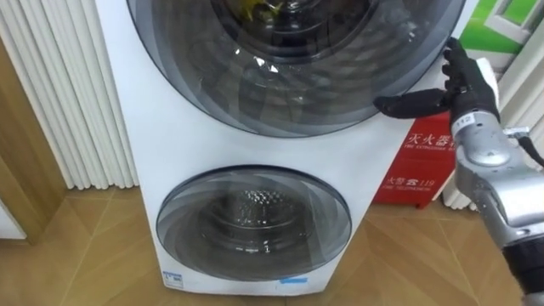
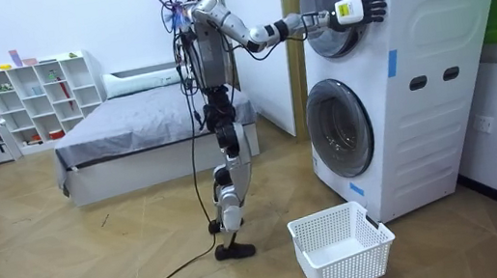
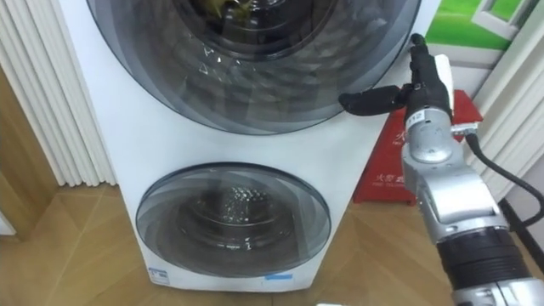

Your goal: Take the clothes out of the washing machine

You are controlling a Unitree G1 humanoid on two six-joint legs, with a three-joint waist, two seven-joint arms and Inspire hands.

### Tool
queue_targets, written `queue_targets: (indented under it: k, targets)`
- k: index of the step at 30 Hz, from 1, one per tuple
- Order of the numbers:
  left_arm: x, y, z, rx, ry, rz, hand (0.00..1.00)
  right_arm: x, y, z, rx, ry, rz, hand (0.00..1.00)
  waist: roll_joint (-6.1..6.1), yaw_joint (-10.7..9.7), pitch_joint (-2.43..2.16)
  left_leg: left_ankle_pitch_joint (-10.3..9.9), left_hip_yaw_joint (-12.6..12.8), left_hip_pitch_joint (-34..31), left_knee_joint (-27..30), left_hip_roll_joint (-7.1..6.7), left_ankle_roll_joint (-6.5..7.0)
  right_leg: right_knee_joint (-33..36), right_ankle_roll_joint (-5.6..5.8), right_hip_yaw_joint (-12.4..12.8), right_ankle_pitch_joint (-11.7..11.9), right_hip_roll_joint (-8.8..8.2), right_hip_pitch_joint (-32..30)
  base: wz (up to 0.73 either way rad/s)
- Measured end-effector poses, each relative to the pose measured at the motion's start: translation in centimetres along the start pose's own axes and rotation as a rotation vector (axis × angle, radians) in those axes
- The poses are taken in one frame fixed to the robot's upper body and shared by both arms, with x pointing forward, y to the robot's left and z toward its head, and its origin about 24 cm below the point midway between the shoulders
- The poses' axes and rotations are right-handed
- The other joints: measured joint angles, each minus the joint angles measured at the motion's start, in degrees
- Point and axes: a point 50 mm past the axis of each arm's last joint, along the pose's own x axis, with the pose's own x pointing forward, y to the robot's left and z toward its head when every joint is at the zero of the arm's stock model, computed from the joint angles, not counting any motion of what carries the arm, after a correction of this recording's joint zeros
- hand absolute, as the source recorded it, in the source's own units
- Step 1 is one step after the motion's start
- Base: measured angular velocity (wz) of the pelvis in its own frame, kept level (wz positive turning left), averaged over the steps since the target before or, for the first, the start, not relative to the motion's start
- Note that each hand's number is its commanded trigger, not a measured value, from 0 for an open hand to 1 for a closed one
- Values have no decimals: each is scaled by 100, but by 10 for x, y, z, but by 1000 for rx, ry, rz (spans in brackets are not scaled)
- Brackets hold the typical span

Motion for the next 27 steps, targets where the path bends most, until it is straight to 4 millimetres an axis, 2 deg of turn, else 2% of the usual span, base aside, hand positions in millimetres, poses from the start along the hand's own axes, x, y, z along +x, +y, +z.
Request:
queue_targets:
  k: [2,10,15,16,17,18,19,20,22,24,27]
  targets:
    - [0,0,-2,15,10,5,0,-2,6,1,7,-5,3,0,0,0,0,0,6,6,28,9,0,5,-3,-84,2,-8,12,-9]
    - [-1,-2,-2,26,10,3,0,-7,21,8,49,-28,9,0,16,-13,11,-1,26,4,49,28,-2,-1,-5,-130,3,3,0,-6]
    - [-1,0,-2,32,31,8,0,-13,28,18,-16,-54,14,0,21,-15,7,-4,37,-44,120,18,-6,3,-20,-122,12,-25,-43,-9]
    - [-1,-2,-3,36,38,2,0,-15,32,19,-25,-55,16,0,-3,-26,14,-126,94,-273,390,-25,-87,1,-40,12,27,-100,-41,21]
    - [-1,-3,2,40,24,-1,0,-15,29,21,-46,-62,-6,0,14,-107,7,-44,148,-641,216,-76,-103,7,-39,139,26,-138,-95,31]
    - [-1,-2,5,45,19,1,0,-15,27,21,-50,-60,-14,0,15,-104,9,151,275,-833,141,-78,33,13,-19,162,14,-156,-114,-9]
    - [-1,-2,2,50,33,4,0,-16,29,21,-47,-58,-7,0,-20,36,-13,265,390,-845,227,-74,45,39,26,132,11,-197,-137,-44]
    - [-1,-2,0,51,43,3,0,-17,32,23,-42,-66,5,0,-13,66,-11,266,354,-801,240,-91,45,49,27,31,11,-194,-127,-59]
    - [-2,-3,-3,57,65,1,0,-18,32,25,-45,-73,7,0,14,71,4,265,33,-750,210,-174,47,106,47,-419,24,-206,-116,-15]
    - [-2,-2,-1,54,60,4,0,-18,32,24,-62,-60,1,0,62,70,0,266,-75,-652,144,-166,48,208,50,-627,22,-213,-93,6]
    - [-2,0,3,48,45,9,0,-19,33,23,-66,-52,2,0,75,76,5,266,-89,-576,105,-172,48,197,79,-699,5,-220,-26,2]
